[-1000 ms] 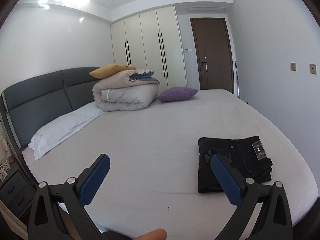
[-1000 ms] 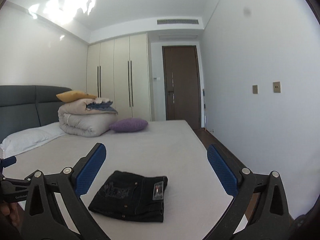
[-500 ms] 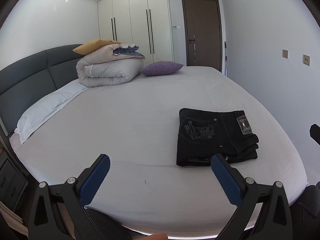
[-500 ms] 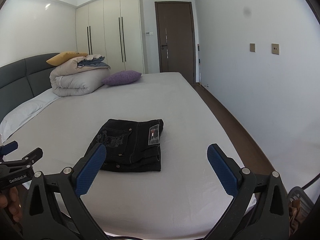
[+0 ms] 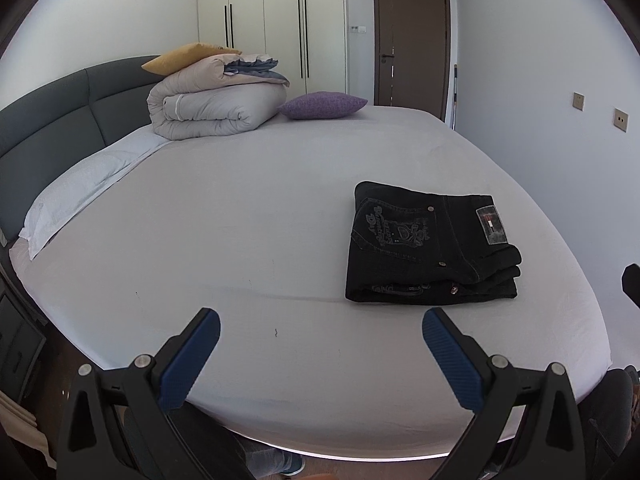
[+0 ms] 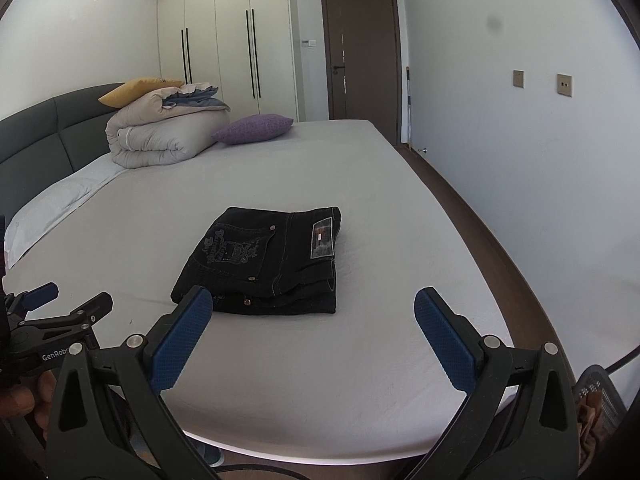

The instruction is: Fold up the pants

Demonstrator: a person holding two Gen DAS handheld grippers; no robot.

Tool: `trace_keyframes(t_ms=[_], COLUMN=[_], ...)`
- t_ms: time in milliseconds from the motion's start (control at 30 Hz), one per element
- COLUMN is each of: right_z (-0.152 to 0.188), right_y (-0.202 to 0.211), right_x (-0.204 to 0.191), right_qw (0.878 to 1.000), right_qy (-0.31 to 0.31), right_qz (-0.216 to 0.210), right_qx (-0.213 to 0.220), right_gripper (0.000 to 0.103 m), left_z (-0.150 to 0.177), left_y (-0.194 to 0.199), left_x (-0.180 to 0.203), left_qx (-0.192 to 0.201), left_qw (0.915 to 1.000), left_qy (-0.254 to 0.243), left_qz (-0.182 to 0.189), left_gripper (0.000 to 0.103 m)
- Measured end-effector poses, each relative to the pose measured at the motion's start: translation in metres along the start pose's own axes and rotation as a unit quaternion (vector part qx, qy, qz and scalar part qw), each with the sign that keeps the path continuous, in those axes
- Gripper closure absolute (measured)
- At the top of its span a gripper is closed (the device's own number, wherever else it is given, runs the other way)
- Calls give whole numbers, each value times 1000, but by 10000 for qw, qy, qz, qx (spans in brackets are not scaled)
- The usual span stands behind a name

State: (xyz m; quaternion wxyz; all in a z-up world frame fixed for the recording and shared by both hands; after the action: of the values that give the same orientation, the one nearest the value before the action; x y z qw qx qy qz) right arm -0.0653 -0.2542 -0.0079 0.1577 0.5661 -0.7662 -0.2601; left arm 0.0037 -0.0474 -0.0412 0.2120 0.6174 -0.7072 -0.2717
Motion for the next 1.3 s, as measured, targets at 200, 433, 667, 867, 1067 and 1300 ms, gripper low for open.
trace_keyframes(t_ms=[200, 433, 667, 867, 1067, 1300], right_z=[3, 10, 14, 18, 23, 25], right_y=[-9, -25, -38, -47, -55, -57], right_x=[-2, -1, -2, -3, -6, -10], right_qw=[9998, 9993, 9985, 9981, 9977, 9976], right_qy=[41, 18, -9, -64, -84, -100], right_qz=[-84, -108, -147, -144, -144, -161], right_qx=[-152, -362, -519, -594, -659, -672], right_gripper=[0, 0, 0, 0, 0, 0], left_z=[7, 12, 16, 19, 21, 22], left_y=[-6, -9, -13, -15, -16, -17], left_x=[3, 5, 6, 9, 9, 10], left_qx=[-136, -218, -306, -371, -398, -424], left_qw=[9999, 9997, 9995, 9992, 9991, 9990], left_qy=[16, -6, -18, -47, -55, -75], left_qz=[50, 71, 108, 120, 121, 125], left_gripper=[0, 0, 0, 0, 0, 0])
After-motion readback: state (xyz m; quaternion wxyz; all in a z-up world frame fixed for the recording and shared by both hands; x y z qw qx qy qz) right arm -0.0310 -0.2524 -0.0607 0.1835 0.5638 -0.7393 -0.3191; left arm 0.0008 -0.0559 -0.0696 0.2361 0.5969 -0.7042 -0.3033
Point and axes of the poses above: each gripper's, at about its wrist camera, not at the fingertips, and y roughly against the way its jaws point, x to its right, z to its underside, the point moved 6 cm from there along -y, roughly the way its jaws point, and after that the axes turned 1 degree about -y, right-handed, at the moved point
